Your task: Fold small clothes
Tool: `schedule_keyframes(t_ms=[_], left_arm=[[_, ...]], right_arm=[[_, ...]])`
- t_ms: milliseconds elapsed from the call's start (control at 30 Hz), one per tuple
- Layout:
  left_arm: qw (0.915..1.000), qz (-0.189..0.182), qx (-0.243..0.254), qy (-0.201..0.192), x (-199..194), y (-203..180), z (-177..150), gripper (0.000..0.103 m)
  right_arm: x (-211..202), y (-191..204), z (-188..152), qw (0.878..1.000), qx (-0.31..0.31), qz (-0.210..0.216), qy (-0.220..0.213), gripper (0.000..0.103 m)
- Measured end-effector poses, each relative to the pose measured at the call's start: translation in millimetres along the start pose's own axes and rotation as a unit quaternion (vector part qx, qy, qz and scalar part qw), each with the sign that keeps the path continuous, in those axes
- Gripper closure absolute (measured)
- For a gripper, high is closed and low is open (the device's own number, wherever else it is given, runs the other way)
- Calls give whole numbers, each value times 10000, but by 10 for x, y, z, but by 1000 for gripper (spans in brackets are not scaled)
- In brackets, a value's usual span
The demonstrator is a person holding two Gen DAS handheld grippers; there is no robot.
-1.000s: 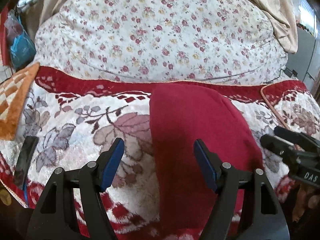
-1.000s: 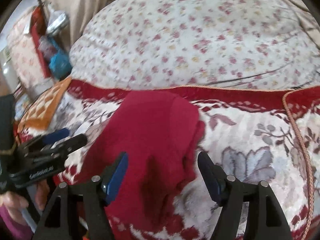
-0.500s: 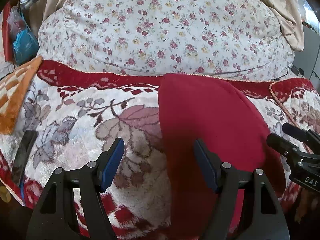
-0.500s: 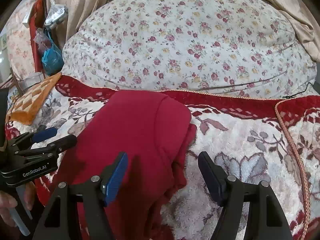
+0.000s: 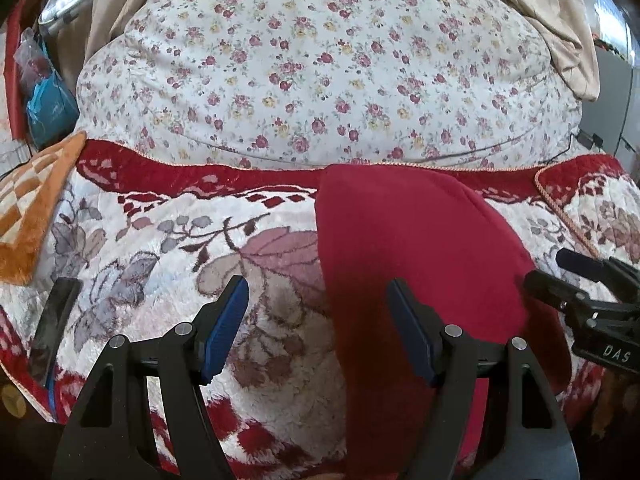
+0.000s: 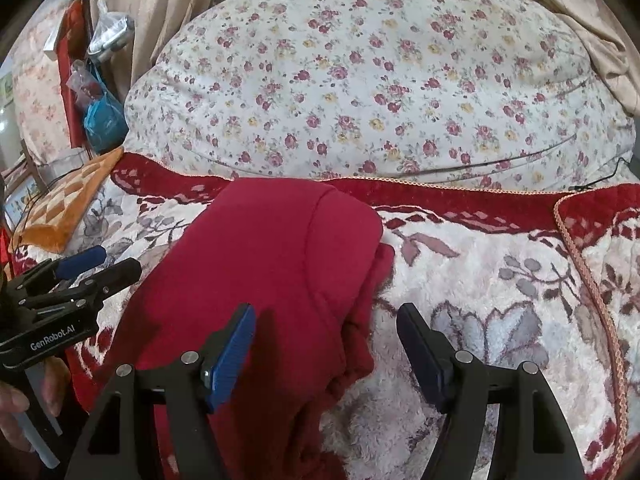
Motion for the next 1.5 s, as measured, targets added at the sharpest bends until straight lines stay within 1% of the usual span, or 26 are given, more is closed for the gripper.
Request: schedule_keyframes(t_ms=[233,433,600,1500], left_arm=[[10000,91,24,-5,7,-2,-7,31],[9998,153,-56,143,67,37,-28,31],[9996,191,-99,172,81,53,-33,31],[9995,225,-123,196,86,76,-27,31]], right_arm=[[-7,5,7,10000,-4,23,-22,32],[19,7,-16,10000,1,-18,60,32],[34,14,-22,10000,-25,-15,74,31],[74,36,-47,9999,-72,-30,144,31]])
Point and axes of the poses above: each gripper's, at about its wrist camera, not at the fingertips, and x roughly the way its jaws point, y to its left, z to its top, the point moved 6 cm from there along x, roughly the way its jaws point, and after that the axes turned 6 degrees about y, right-handed, at the moved point
